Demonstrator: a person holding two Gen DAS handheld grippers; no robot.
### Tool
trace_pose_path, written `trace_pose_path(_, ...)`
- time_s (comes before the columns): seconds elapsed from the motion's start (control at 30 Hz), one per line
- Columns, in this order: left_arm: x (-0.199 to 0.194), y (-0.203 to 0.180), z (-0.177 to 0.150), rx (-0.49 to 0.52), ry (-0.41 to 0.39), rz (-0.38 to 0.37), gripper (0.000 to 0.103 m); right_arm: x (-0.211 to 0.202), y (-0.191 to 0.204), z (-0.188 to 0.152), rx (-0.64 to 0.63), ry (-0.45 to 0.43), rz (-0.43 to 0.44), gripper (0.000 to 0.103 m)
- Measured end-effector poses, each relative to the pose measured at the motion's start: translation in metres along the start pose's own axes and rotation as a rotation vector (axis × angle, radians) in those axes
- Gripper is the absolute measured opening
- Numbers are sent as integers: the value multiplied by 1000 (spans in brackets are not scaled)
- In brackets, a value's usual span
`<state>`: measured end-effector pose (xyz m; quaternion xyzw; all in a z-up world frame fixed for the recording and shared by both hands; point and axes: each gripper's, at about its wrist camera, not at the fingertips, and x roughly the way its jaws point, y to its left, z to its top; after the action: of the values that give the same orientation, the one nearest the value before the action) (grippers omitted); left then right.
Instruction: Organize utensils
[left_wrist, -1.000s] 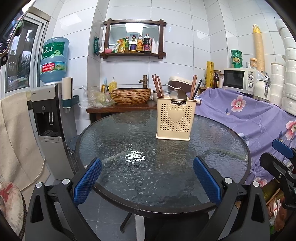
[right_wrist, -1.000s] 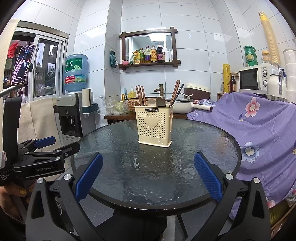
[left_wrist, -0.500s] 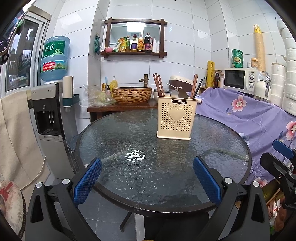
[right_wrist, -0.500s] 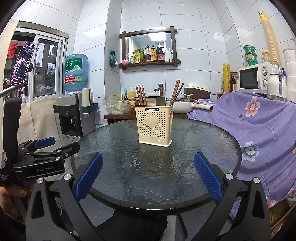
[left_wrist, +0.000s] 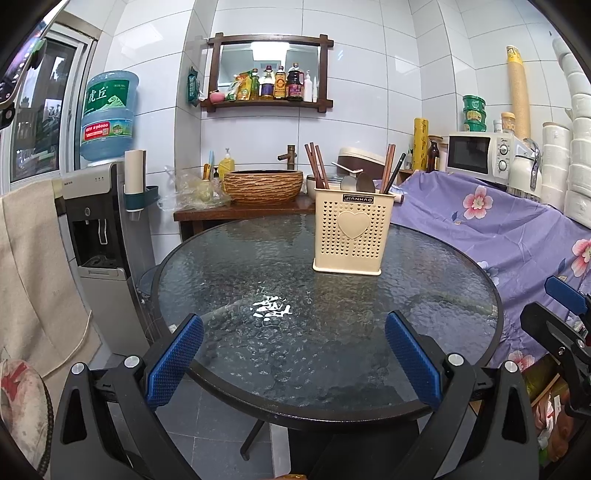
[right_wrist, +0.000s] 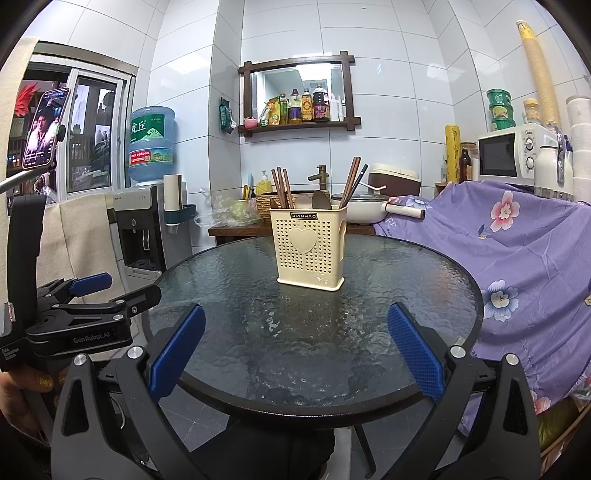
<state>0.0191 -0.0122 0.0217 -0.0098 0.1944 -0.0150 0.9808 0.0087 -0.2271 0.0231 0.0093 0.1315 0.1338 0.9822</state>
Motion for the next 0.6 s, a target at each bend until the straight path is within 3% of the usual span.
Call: trace_pose_path(0.6, 0, -1, 1, 2, 4, 2, 97, 0, 2, -1, 1, 5, 2, 97)
